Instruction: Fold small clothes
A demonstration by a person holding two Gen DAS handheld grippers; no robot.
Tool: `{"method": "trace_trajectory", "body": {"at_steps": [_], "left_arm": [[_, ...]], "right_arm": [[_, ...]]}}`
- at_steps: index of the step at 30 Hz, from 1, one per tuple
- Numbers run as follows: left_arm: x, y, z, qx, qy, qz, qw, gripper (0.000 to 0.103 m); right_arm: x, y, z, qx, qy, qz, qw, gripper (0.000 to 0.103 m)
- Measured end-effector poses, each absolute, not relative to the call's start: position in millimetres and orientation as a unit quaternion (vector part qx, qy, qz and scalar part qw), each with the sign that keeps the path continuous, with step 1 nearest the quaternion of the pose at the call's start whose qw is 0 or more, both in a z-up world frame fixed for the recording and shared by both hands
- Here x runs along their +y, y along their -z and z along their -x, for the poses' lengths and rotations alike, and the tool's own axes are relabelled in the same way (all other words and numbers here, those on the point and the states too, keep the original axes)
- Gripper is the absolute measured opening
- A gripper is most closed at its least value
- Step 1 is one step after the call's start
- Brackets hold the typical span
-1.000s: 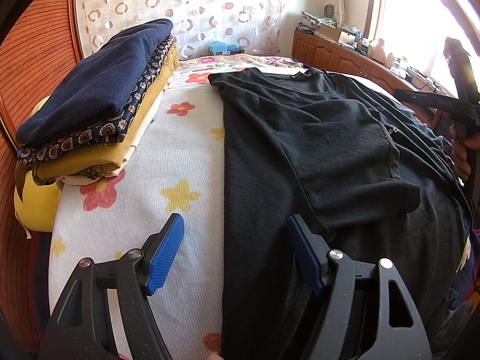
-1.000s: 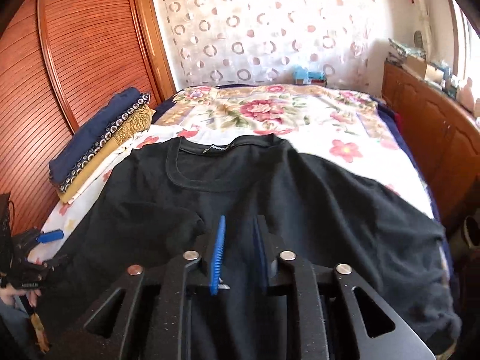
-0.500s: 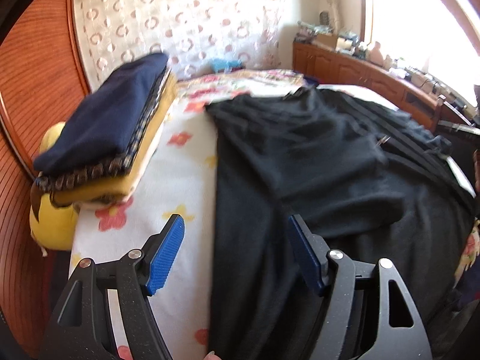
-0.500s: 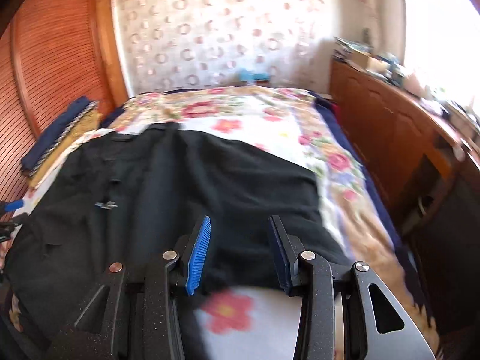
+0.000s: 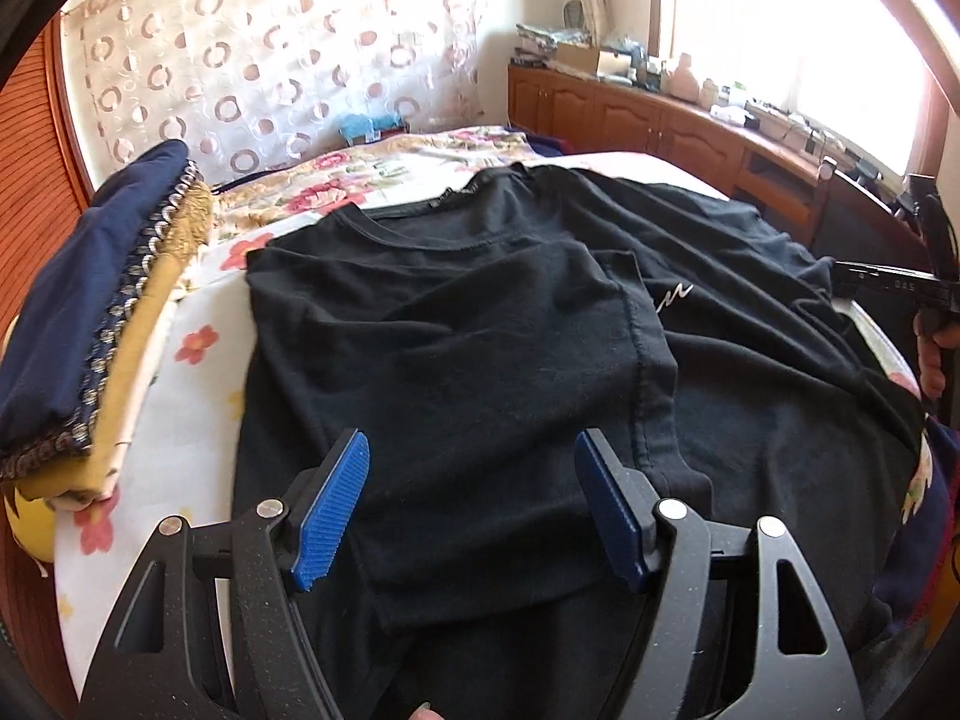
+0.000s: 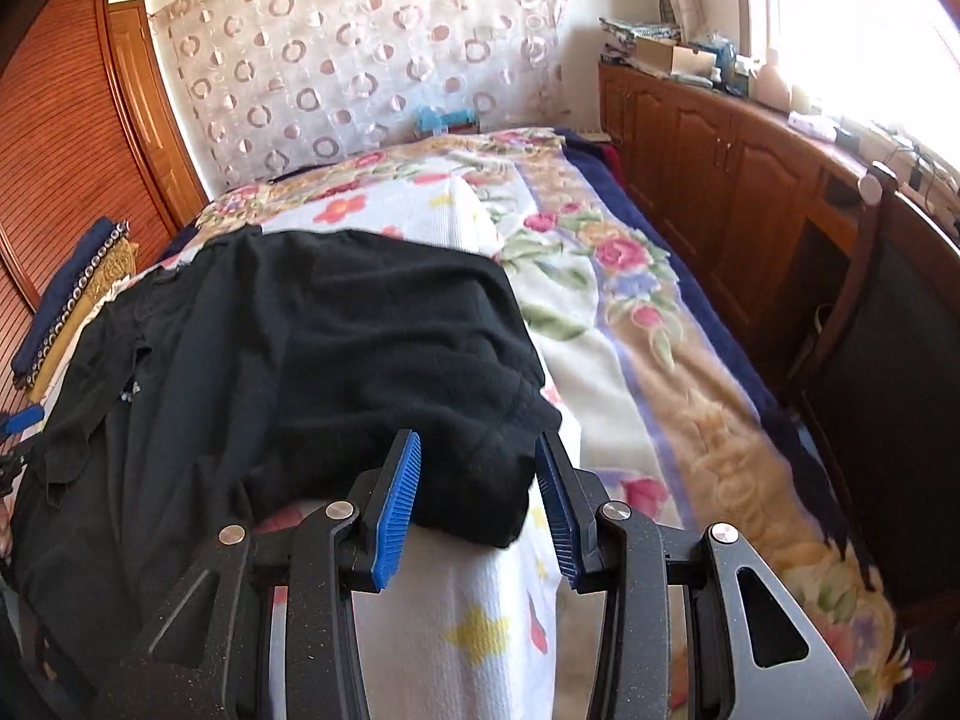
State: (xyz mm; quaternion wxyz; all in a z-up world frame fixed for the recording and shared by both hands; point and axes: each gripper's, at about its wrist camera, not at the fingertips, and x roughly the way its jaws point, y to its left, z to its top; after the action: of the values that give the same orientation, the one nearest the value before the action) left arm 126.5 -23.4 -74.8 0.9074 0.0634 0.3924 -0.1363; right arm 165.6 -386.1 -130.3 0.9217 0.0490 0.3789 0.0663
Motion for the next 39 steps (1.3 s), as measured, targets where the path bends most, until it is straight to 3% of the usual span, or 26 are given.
{"method": "trace_trajectory", "body": {"at_steps": [14, 16, 18, 22, 31, 39], "left_arm": [[-36, 94, -143, 0.427, 0.155, -0.065, 0.889, 0.072], [-37, 94, -143, 0.427, 0.160, -0.066, 0.888, 0.074], [-40, 96, -143, 0.431, 0.171, -0.069, 0.883, 0.084], [-41, 96, -144, 0.431, 0.173, -0.069, 0.883, 0.085], [-42, 96, -144, 0.432, 0.174, -0.070, 0.882, 0.086], [-41, 95, -143, 0.432, 0.172, -0.071, 0.883, 0.086]], "right_arm": [[-402, 131, -172, 0.387, -0.085, -0.075, 0.915, 0.039], [-401, 131, -171, 0.384, -0.097, -0.077, 0.915, 0.029], [-400, 133, -169, 0.380, -0.103, -0.076, 0.916, 0.020], [-398, 131, -164, 0.367, -0.088, -0.050, 0.925, 0.006], [-376, 85, -154, 0.291, -0.106, -0.021, 0.951, 0.006], [-310, 76, -154, 0.277, -0.180, 0.028, 0.944, 0.006]]}}
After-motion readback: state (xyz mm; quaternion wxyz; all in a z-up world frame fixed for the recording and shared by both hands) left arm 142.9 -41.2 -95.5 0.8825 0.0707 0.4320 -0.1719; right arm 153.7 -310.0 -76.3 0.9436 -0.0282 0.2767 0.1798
